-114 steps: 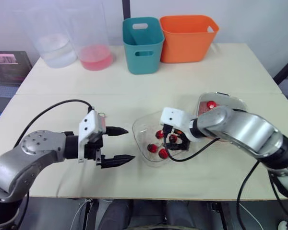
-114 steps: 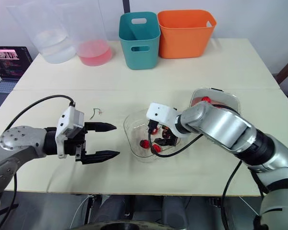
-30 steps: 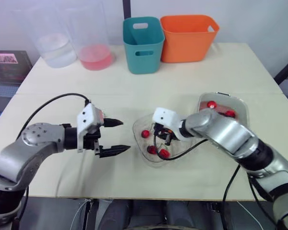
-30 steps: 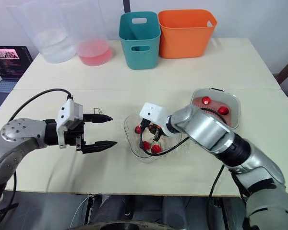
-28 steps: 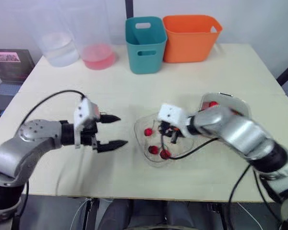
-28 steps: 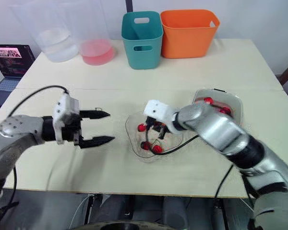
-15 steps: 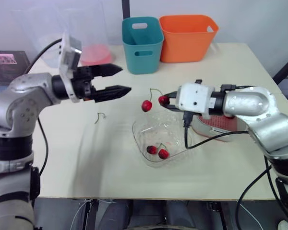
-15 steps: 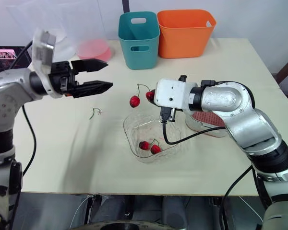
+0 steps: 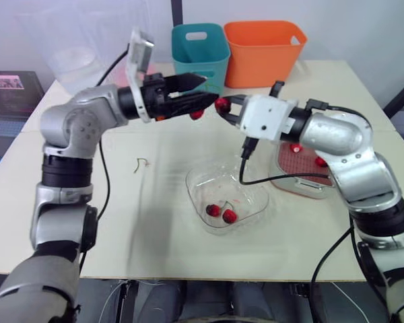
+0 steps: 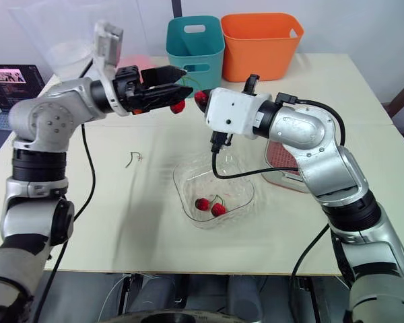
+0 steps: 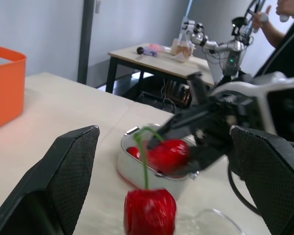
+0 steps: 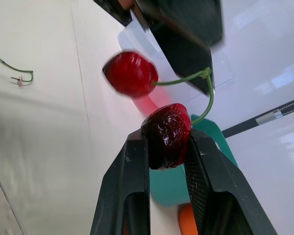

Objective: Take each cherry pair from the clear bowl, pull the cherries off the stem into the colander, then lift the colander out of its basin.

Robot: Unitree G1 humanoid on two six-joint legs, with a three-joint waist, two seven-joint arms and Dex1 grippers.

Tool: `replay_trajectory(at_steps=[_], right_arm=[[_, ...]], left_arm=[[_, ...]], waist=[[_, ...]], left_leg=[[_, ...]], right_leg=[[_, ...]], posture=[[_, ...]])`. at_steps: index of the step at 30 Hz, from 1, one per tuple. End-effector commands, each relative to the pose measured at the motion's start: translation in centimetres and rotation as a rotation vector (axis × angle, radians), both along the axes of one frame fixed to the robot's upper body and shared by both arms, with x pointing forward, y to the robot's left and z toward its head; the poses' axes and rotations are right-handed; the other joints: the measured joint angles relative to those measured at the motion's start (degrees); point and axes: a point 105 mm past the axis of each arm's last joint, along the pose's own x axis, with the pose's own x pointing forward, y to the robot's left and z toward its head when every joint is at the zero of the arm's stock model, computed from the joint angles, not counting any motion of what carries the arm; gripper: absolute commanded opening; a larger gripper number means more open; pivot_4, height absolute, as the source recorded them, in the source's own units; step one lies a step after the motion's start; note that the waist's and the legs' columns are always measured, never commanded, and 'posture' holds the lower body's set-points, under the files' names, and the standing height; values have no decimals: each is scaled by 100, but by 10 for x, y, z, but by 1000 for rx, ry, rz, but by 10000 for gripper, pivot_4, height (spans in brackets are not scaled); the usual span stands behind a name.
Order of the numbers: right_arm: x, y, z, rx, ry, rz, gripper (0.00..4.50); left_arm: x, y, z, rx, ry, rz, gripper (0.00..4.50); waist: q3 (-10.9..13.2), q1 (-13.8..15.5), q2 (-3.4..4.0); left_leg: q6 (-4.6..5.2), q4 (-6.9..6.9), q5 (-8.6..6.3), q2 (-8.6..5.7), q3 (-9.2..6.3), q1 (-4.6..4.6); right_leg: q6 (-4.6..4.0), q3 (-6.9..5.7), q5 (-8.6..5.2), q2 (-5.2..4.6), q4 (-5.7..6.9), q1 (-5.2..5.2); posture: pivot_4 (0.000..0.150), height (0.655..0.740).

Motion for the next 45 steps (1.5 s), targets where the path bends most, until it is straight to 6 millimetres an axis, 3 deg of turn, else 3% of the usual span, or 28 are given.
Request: replay_trajectory(at_steps=[1,5,8,15,22,28,30,37,45], right_arm=[[-7,-1,21,37,-84,-4,5848],[-7,-1,21,41,-83,-6,5848],[-8,-1,20,42,-79,-5,5688],[-10,0,20,47,-76,-6,5688],[-12,0,19,54,-61,-4,5688],[-11,-10,13,114,78,-6,34344],[-13,-19,15,271,253,18,44350],[-29,-18,12,679,815,227,44350],[-28,-4,16,838,972,273,44350]], left_arm=[[-2,0,17,-45,-40,-18,45000],[-1,-3,17,-64,-18,-45,45000],[0,-4,17,-89,-1,-54,37456],[1,-6,20,-113,5,-61,968],[1,-5,20,-108,11,-64,369],[-1,0,18,-74,-23,-79,0],[-5,3,19,-54,-46,-103,0],[-23,2,22,8,-123,-184,0],[-32,-1,20,28,-156,-206,0]], waist=[[0,-3,0],[0,-16,0],[0,-10,0],[0,-10,0],[0,-14,0],[0,-6,0],[0,-9,0],[-1,-13,2],[-2,-13,3]], left_leg=[[0,-1,0,0,0,0],[0,-1,0,0,0,0],[0,-1,0,-1,0,0],[0,0,0,0,0,0],[-1,0,0,-1,0,0],[-1,1,0,0,0,0],[-1,1,0,0,0,0],[0,-1,0,5,-9,0],[0,-3,0,4,-9,0]], right_leg=[[0,0,0,0,1,-1],[0,0,0,1,2,-3],[0,0,0,1,5,-5],[0,1,0,1,5,-4],[0,1,0,1,6,-5],[0,1,0,1,6,-3],[0,2,0,0,6,-3],[-1,0,1,0,5,0],[-2,4,1,-3,10,-7]], posture=[[1500,7400],[1500,7400],[1500,7400],[1500,7400],[1500,7400],[1500,7400],[1500,7400],[1500,7400],[1500,7400]])
